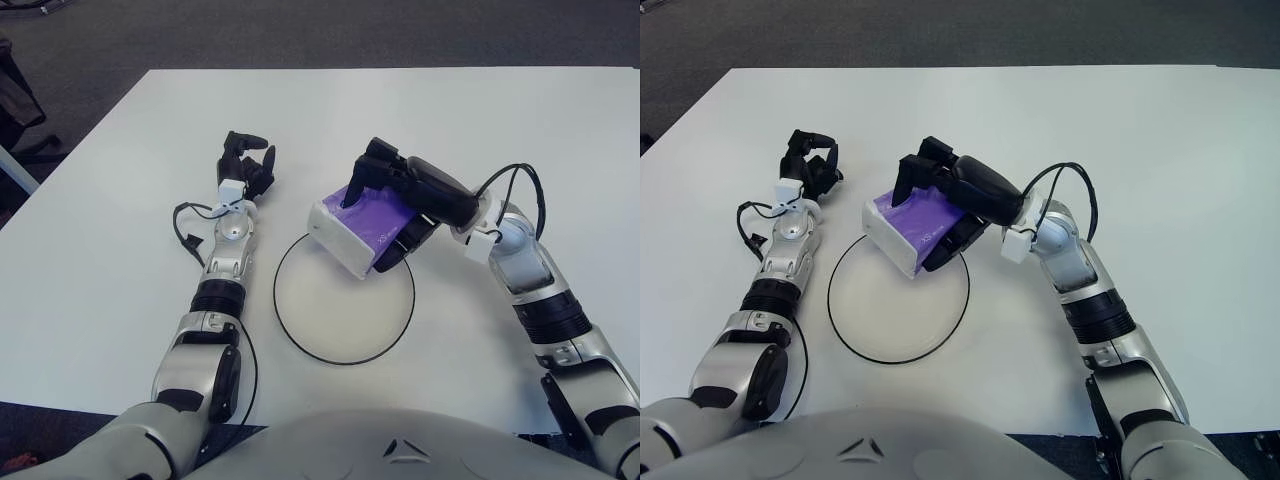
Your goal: Put the tissue paper into the plate.
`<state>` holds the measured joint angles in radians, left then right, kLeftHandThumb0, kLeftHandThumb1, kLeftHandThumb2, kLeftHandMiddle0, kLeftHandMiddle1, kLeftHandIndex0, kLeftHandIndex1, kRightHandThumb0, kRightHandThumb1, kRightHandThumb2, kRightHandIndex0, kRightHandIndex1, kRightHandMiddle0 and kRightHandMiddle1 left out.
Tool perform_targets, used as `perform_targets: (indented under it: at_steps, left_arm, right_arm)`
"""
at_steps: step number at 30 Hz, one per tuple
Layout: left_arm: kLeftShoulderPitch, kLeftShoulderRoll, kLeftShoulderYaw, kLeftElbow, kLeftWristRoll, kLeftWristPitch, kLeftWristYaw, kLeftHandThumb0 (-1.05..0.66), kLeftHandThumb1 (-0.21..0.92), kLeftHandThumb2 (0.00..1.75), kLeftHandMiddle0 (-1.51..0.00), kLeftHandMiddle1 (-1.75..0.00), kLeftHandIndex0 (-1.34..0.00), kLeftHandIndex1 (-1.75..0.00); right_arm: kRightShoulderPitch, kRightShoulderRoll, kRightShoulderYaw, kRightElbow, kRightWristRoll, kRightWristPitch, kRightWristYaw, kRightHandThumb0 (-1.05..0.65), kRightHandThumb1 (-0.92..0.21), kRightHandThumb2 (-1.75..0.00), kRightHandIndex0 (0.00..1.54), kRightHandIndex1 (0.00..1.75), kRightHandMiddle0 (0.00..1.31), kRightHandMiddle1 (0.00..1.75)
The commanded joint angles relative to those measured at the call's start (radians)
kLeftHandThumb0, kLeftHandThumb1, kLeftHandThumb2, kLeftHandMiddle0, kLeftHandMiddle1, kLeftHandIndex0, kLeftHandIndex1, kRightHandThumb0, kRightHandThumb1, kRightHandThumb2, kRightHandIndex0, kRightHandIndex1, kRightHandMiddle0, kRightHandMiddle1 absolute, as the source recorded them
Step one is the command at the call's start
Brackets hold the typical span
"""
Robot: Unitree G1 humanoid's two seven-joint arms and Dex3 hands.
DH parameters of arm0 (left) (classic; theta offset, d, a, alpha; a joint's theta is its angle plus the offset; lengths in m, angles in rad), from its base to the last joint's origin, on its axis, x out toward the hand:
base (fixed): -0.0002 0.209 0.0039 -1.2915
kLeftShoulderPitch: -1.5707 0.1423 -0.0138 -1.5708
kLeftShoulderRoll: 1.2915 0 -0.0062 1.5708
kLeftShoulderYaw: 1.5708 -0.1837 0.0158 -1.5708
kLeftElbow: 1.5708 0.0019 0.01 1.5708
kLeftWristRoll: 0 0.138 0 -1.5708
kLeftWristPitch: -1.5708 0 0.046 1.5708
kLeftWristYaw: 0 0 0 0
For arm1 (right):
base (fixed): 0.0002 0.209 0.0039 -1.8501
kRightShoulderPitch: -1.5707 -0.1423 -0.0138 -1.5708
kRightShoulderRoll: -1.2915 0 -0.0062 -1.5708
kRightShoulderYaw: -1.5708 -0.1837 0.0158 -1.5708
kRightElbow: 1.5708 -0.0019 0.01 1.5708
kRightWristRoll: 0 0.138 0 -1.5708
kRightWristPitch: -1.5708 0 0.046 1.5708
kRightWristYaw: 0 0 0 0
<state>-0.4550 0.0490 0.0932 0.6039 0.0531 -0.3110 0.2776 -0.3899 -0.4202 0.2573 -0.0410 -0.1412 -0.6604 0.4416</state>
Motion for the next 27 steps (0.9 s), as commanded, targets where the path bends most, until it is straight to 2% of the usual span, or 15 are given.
perform_targets:
  at_steps: [1,9,19,27]
  left_arm:
    - [0.099,-0.020,-0.010,0.097,0.026,-0.030,0.018,-0.37,0.81,0.51,-0.82,-1.75,-0.43,-1.56]
    - [0.087,-0.018,0.002,0.131,-0.002,-0.056,-0.006,-0.37,0.81,0.51,-0.80,-1.75,-0.44,-1.55]
    - [0.071,-0.018,0.016,0.176,-0.026,-0.098,-0.025,-0.37,0.82,0.45,-0.65,-1.75,-0.47,-1.51]
    - [0.058,-0.016,0.016,0.214,-0.023,-0.126,-0.021,-0.37,0.85,0.40,-0.66,-1.75,-0.48,-1.49]
  right_arm:
    - [-0.009,0.004,-0.015,0.004,0.015,-0.012,0.004,0.01,-0.92,-0.15,0.74,1.75,0.62,1.75]
    - [-0.013,0.005,-0.015,0.008,0.016,-0.012,0.005,0.01,-0.92,-0.15,0.74,1.75,0.62,1.75]
    - [-0.017,0.003,-0.019,0.008,0.022,-0.010,0.011,0.01,-0.92,-0.15,0.74,1.75,0.62,1.75]
    - [-0.017,0.003,-0.025,0.011,0.026,-0.012,0.017,0.01,-0.92,-0.15,0.74,1.75,0.62,1.75]
